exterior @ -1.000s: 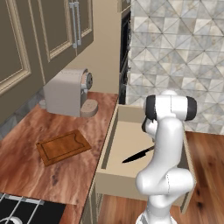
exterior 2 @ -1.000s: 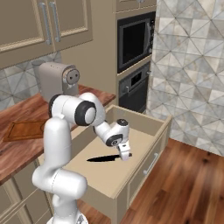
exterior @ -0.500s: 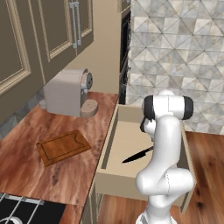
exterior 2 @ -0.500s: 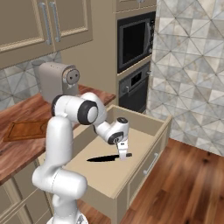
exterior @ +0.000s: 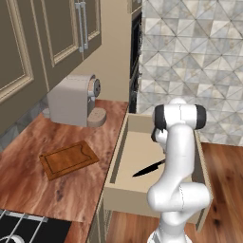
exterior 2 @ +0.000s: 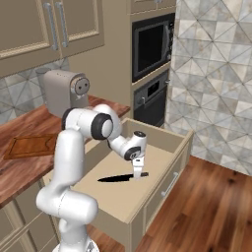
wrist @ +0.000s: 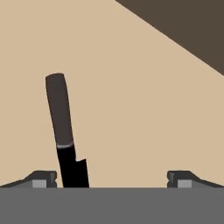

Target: Pick up the knife from the drawer and place it on the cutting board. Then place the meat from the plate to the cutting board.

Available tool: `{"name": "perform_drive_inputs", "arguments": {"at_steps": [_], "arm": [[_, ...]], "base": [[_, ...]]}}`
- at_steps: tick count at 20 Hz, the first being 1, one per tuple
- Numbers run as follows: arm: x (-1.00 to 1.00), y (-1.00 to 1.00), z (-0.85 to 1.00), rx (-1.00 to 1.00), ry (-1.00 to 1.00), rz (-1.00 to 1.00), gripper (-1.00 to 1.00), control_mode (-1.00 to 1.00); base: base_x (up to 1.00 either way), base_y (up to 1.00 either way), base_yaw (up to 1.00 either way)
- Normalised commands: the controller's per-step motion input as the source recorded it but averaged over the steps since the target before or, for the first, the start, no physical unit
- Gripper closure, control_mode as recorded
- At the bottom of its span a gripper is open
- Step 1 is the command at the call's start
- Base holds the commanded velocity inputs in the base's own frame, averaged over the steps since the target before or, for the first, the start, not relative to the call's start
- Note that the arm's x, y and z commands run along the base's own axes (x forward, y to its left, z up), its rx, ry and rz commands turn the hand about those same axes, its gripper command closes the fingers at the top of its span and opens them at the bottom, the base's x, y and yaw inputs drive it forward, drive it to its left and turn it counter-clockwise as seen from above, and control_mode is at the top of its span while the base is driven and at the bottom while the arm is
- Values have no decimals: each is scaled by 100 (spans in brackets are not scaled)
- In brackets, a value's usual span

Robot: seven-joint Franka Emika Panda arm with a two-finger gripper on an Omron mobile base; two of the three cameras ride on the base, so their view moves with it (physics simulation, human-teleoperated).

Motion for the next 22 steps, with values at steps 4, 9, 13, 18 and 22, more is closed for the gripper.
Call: {"name": "perform_drive_inputs", "arguments": {"at_steps": [4, 9, 13, 18, 22], "arm": [[9, 0, -15, 3, 5, -7, -100, -100], [6, 0, -17, 3, 5, -6, -100, -100], [4, 0, -20, 2, 3, -5, -100, -100], [4, -1, -22, 1, 1, -3, -100, -100], [7, 0, -15, 2, 0, 0, -100, -100]], "base": [[0, 0, 0], [0, 0, 0], [0, 0, 0], [0, 0, 0], [0, 0, 0]]}}
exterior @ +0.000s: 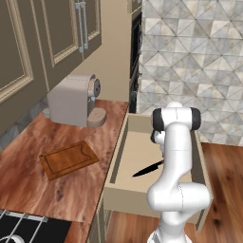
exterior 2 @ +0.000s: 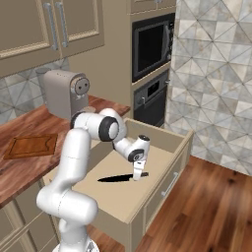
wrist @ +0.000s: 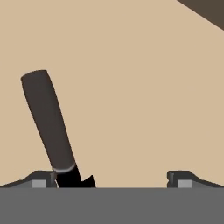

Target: Pick up the knife from the drawer and place it on the cutting board. Then place the meat from the plate to the cutting board.

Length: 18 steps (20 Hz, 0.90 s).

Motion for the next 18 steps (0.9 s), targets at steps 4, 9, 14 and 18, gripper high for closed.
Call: {"name": "perform_drive_inputs", "arguments": {"at_steps": [4, 9, 14, 18], "arm": [[11, 0, -6, 1, 0, 0, -100, -100], [12, 0, -7, 0, 0, 0, -100, -100], [15, 0, -4, 0, 0, 0, -100, -100], [13, 0, -11, 0, 0, 0, -100, -100]], "base": [[0, 0, 0], [0, 0, 0], [0, 0, 0], [0, 0, 0]]}}
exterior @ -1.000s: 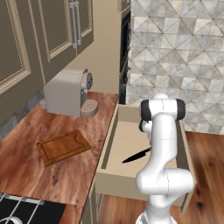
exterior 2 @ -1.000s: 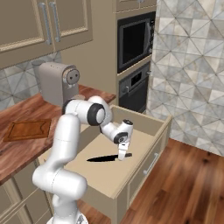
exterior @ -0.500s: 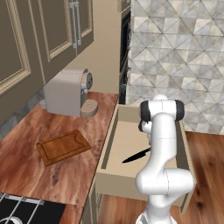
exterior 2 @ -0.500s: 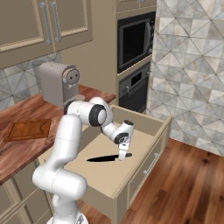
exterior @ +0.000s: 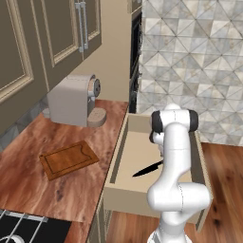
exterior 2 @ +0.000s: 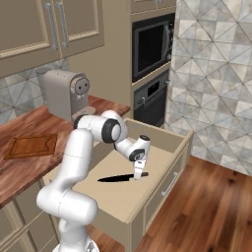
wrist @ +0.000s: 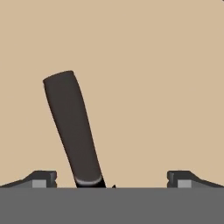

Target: Pick up the knife from the drawer and place it on the cutting board. Then place the meat from the plate to the cutting board.

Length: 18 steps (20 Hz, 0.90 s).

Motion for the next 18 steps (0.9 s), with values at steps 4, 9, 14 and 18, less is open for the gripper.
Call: {"name": "perform_drive_inputs", "arguments": {"at_steps": [4, 9, 14, 18], "arm": [[13, 0, -18, 0, 0, 0, -100, -100], [12, 0, -23, 0, 0, 0, -100, -100], [11, 0, -25, 0, 0, 0, -100, -100], [6, 0, -27, 0, 1, 0, -100, -100]], "base": [[0, 0, 0], [0, 0, 0], [0, 0, 0], [0, 0, 0]]}}
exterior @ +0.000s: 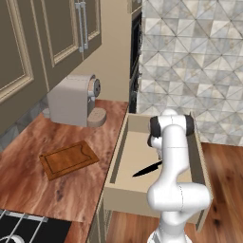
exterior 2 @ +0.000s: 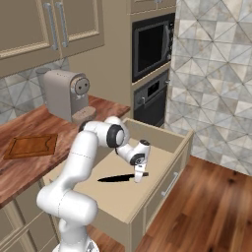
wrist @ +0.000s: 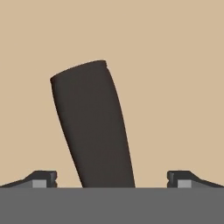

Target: Pick up the knife from the drawer and place it on the cutting board. Then place the meat from the plate to the cutting board.

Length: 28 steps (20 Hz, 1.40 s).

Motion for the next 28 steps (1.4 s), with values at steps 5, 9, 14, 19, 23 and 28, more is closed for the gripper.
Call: {"name": "perform_drive_inputs", "arguments": {"at_steps": [5, 9, 14, 19, 23, 28], "arm": [[5, 0, -23, 0, 1, 0, -100, -100], [0, 0, -33, 0, 5, 0, 100, -100], [0, 0, -26, 0, 2, 0, 100, -100], [-2, 0, -11, 1, -3, 0, 100, -100], [-8, -3, 1, 1, -6, 0, 100, -100], [-18, -8, 20, 0, -8, -1, 100, -100]], "base": [[0, 0, 0], [0, 0, 0], [0, 0, 0], [0, 0, 0], [0, 0, 0], [0, 0, 0]]}}
